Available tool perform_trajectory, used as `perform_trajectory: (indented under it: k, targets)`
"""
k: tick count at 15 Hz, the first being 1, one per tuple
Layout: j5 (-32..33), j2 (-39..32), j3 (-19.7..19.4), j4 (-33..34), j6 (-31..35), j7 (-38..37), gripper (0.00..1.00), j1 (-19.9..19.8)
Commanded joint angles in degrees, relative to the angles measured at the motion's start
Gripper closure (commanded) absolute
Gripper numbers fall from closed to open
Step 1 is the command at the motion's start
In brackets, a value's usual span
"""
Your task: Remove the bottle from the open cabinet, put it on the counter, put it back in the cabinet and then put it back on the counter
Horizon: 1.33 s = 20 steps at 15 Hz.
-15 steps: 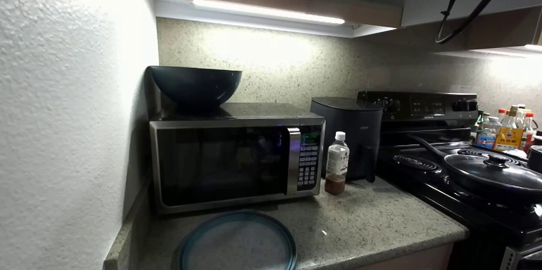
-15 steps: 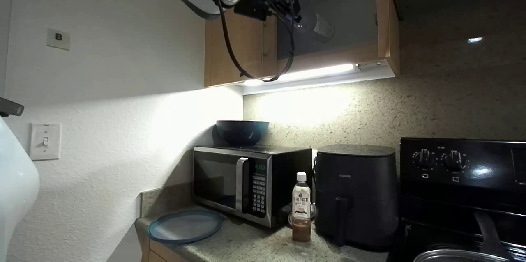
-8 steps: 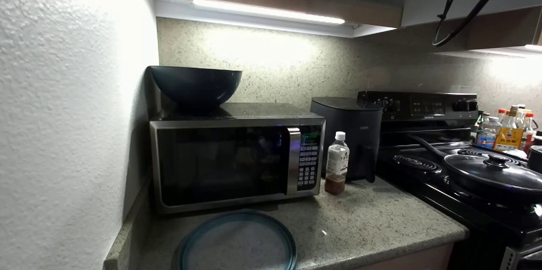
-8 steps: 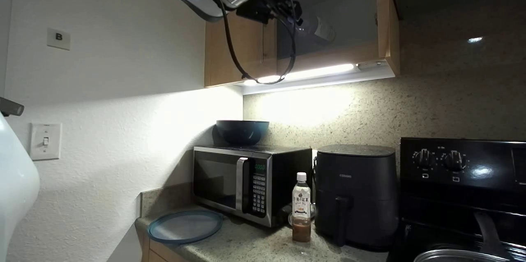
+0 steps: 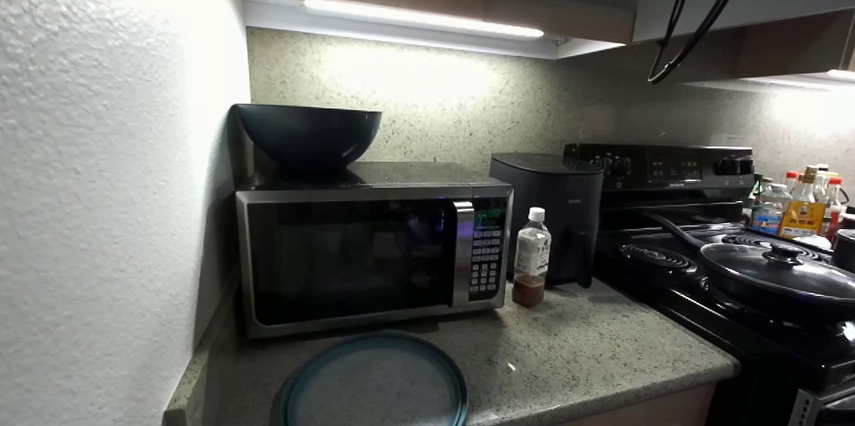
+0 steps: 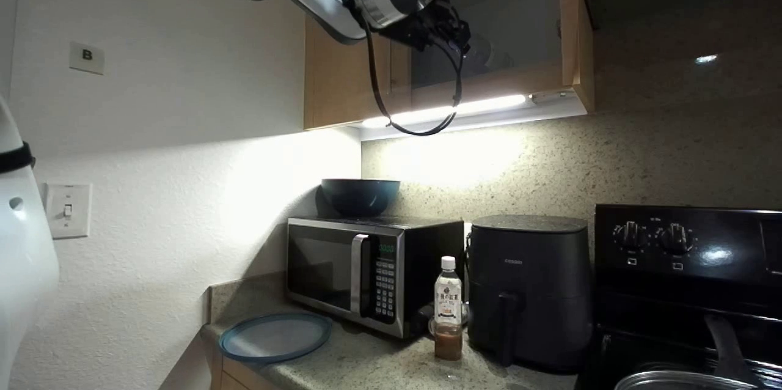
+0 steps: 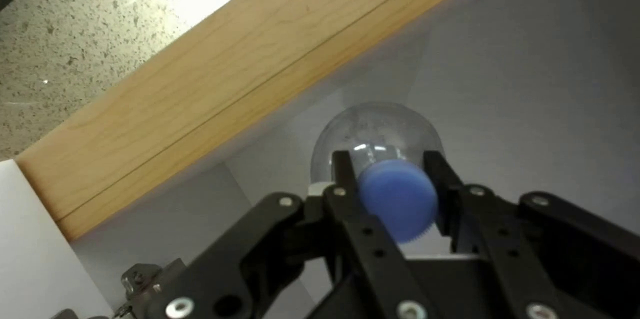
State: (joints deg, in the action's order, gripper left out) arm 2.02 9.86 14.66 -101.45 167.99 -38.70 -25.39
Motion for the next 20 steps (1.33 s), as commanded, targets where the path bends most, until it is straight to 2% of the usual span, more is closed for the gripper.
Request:
perform_trajectory:
  k: [1, 6, 14, 15, 17, 18, 19, 20]
  targets:
    - [0.76, -6.5, 0.54, 8.71, -2.28, 0.43, 0.87, 0.11]
    - [0.64, -12.21, 1.8, 15.27, -4.24, 2.56, 0.87, 1.48]
    - [0.32, -17.01, 3.66, 18.67, -11.28, 3.67, 0.87, 3.82]
    - [-2.16, -17.01, -4.67, 19.27, -12.11, 5.3, 0.87, 11.66]
    - [-2.28, -17.27, -7.76, 20.26, -13.07, 5.42, 0.87, 14.43]
    - [-0.32, -17.29, -3.96, 20.25, -13.28, 4.11, 0.87, 10.88]
    - [-2.09, -17.23, -10.14, 20.86, -13.83, 5.31, 0.87, 16.63]
    - [-0.11, -17.05, -6.08, 20.5, -13.66, 3.96, 0.87, 12.72]
